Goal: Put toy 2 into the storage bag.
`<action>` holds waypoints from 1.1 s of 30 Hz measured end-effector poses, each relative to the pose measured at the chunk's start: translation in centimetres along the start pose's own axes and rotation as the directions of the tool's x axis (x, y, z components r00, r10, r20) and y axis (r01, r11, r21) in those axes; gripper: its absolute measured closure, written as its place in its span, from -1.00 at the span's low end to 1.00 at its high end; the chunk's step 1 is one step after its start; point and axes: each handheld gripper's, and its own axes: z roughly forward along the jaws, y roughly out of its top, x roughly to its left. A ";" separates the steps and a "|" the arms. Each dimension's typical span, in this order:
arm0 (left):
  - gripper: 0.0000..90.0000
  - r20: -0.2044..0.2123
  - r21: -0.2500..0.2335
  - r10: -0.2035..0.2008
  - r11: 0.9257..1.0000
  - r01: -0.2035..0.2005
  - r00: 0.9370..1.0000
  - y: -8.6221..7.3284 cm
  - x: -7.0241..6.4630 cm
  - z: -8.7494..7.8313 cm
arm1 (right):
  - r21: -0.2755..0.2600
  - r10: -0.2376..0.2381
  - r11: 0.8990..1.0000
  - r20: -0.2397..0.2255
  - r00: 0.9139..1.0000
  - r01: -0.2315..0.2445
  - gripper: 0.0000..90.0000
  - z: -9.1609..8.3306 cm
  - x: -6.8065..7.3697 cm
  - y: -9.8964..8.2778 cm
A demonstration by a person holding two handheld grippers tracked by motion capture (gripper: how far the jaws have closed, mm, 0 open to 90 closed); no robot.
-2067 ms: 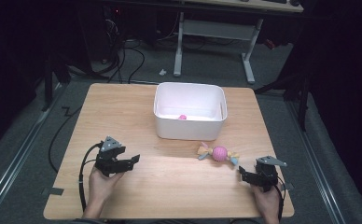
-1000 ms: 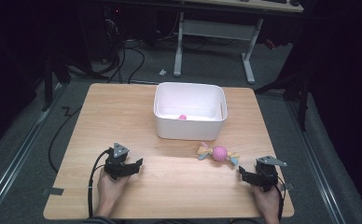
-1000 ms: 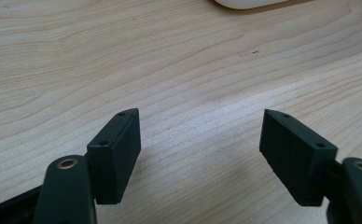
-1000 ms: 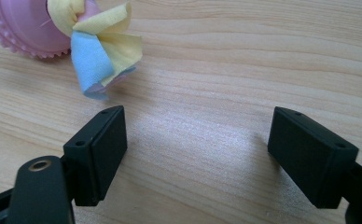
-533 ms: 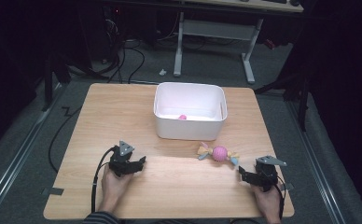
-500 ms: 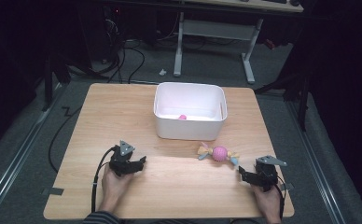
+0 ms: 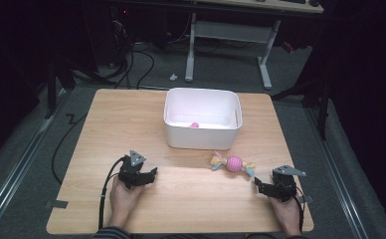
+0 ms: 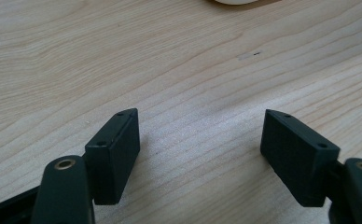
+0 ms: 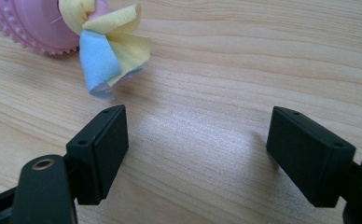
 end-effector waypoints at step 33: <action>-0.48 0.007 0.008 0.000 1.000 0.000 1.000 0.0 0.0 0.0 | -0.062 -0.047 0.997 -0.054 0.997 0.043 -0.30 -3.9 2.9 2.1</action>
